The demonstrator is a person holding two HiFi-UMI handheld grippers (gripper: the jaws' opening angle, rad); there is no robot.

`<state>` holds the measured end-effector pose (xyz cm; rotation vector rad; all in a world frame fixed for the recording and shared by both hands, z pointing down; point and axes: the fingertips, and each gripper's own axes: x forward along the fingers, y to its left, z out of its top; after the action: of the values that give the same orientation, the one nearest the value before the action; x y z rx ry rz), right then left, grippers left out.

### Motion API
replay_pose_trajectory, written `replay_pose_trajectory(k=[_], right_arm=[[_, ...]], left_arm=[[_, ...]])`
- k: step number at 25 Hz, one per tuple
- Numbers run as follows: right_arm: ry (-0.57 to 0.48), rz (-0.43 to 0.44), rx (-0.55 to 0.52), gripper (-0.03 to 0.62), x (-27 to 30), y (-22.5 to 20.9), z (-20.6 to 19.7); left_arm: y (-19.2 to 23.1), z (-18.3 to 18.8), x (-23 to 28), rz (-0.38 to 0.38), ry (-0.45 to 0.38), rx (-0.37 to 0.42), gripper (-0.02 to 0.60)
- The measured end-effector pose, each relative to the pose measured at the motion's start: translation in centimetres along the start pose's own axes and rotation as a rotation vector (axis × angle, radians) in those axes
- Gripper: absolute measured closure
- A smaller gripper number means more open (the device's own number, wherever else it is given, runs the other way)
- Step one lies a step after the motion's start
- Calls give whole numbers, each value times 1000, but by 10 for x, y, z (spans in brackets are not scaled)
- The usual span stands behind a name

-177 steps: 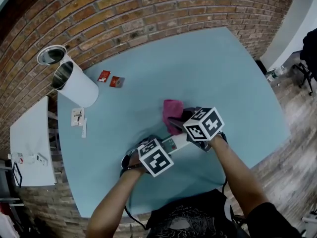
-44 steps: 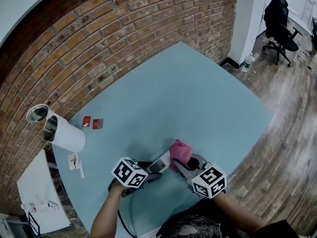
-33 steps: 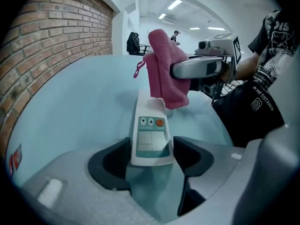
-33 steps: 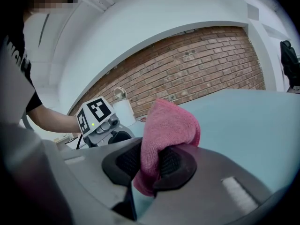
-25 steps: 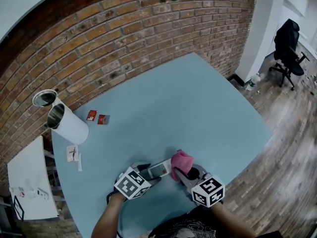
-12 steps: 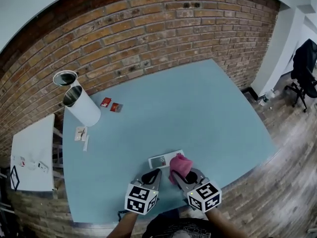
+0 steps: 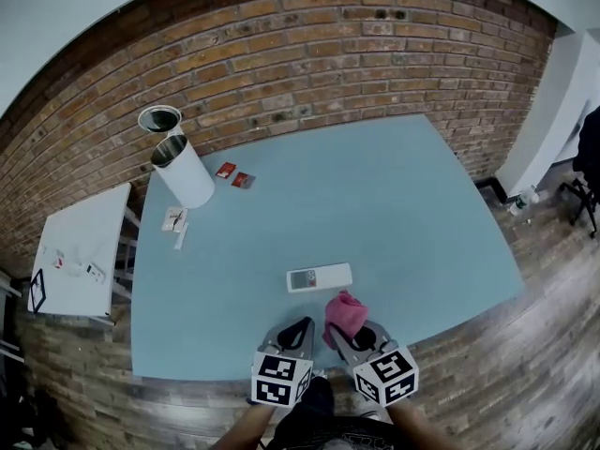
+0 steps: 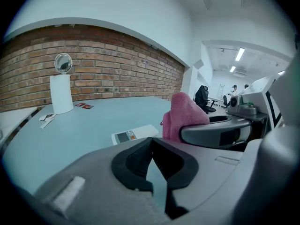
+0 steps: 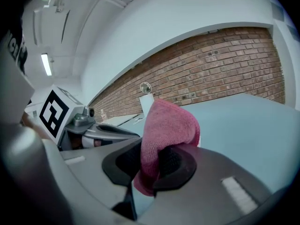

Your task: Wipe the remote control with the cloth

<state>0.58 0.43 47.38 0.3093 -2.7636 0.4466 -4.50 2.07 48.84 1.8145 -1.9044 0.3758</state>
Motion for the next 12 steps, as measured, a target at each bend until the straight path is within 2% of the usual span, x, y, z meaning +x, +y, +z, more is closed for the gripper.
replay_pose_trajectory(k=[5,12], right_arm=[[-7,8,2,530,-18,6,-2],[-26,1,40,530,-39,10,-11]], left_arm=[[-13,-4,-14,57,-2,-12,586],[-36,-16,-30,79,-1,-4,588]])
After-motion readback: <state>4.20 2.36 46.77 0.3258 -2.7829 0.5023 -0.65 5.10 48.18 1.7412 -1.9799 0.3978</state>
